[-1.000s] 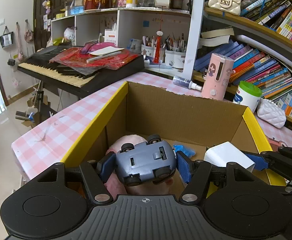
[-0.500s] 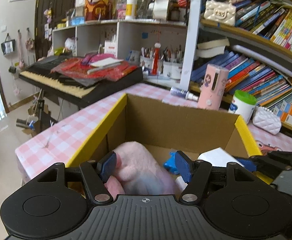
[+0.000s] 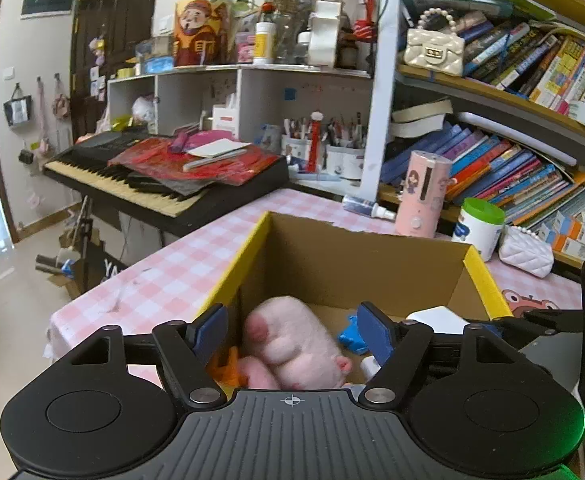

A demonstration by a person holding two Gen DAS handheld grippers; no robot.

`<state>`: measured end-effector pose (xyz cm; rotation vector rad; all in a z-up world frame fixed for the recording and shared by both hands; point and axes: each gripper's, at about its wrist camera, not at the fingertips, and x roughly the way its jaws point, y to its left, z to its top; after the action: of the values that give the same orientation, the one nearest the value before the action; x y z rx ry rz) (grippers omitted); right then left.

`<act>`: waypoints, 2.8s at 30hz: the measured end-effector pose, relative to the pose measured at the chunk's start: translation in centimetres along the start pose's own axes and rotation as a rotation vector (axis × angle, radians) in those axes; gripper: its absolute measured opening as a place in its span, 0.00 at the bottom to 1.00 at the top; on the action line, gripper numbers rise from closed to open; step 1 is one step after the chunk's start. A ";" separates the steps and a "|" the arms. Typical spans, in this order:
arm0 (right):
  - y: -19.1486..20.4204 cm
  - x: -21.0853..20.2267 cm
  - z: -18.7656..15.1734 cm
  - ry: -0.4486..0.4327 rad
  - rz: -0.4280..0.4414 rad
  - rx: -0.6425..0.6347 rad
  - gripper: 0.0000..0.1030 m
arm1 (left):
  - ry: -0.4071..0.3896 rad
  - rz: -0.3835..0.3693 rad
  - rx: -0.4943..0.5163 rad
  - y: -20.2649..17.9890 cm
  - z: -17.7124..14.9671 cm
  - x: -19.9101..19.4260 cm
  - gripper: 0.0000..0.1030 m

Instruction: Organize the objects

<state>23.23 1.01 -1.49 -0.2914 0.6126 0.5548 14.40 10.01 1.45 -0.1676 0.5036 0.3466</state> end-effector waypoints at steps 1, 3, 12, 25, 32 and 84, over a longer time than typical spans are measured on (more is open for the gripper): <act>0.0 0.0 0.0 0.002 -0.004 0.009 0.41 | 0.002 0.001 -0.004 0.3 -0.1 -0.2 0.71; 0.1 -0.2 0.1 0.008 -0.006 0.038 0.41 | 0.001 0.003 -0.003 0.6 -0.1 -0.6 0.71; 1.0 -2.8 0.3 -0.056 -0.027 0.107 0.51 | -0.036 0.014 -0.009 2.3 -0.1 -2.5 0.81; 1.9 -8.7 -1.9 -0.129 -0.171 0.163 0.73 | -0.035 -0.034 -0.024 3.6 -1.7 -5.1 0.92; 2.8 -11.0 -4.1 -0.079 -0.249 0.255 0.88 | -0.001 -0.052 -0.013 4.4 -3.3 -6.7 0.96; 3.3 -21.2 -16.5 0.103 -0.652 0.518 1.00 | 0.153 -0.209 0.273 -1.9 -10.3 -13.0 1.00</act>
<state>-0.72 -11.72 -1.76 -0.0174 0.6937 -0.2514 -0.14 2.13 -0.83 0.0191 0.6728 0.0591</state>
